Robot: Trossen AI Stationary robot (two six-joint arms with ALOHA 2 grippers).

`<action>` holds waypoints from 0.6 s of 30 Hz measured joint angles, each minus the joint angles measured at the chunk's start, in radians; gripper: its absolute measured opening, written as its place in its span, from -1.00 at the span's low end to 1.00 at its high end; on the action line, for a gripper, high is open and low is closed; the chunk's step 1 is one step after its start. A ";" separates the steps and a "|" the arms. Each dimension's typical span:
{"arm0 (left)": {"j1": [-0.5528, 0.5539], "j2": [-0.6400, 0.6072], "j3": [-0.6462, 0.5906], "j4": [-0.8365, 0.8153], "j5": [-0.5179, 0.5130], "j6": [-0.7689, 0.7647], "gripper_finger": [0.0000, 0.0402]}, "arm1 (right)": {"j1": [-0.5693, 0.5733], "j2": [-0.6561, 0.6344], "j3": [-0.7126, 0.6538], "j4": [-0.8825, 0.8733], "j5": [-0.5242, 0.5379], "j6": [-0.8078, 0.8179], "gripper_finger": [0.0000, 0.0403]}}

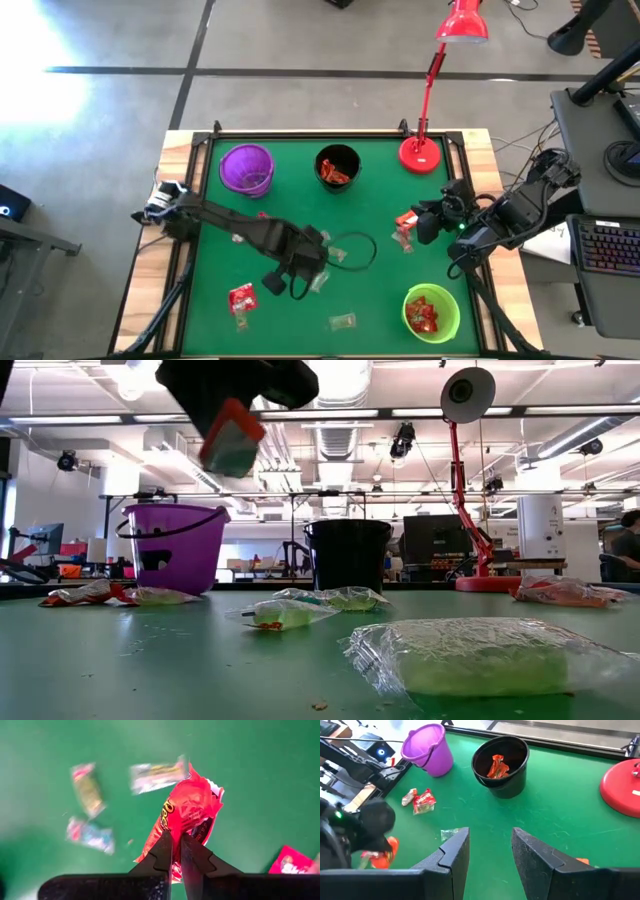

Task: Sort candy
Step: Put the orange chocolate into the black bucket

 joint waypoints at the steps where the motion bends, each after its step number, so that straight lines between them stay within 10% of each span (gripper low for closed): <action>1: 0.016 -0.012 0.000 -0.005 -0.014 0.003 -0.99 | 0.000 0.000 -0.007 0.001 0.000 0.006 -0.32; 18: 0.412 -0.128 0.001 0.066 -0.039 0.156 -1.00 | 0.000 0.000 -0.103 -0.001 0.001 0.034 -0.32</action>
